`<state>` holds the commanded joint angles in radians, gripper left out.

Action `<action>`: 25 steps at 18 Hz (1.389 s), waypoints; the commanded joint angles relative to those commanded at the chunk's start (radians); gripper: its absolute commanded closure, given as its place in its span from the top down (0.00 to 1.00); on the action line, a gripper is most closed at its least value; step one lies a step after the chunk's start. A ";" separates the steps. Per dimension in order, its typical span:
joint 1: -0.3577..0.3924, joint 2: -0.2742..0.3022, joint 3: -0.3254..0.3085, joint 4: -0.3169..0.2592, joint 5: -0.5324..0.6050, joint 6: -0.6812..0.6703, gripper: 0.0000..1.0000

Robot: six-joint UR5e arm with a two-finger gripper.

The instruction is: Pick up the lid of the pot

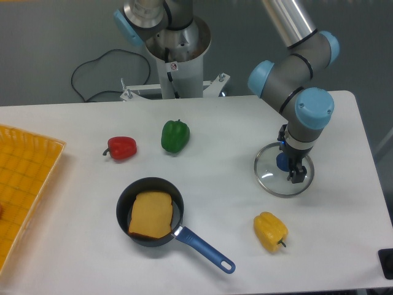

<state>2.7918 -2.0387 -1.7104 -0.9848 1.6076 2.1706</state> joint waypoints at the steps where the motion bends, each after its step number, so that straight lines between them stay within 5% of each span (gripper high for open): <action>1: 0.000 0.000 -0.002 0.000 0.000 0.000 0.99; 17: -0.002 -0.003 -0.008 0.002 0.003 -0.002 0.98; 25: -0.009 -0.005 0.002 -0.002 0.049 0.005 0.76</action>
<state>2.7827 -2.0433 -1.7089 -0.9863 1.6566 2.1752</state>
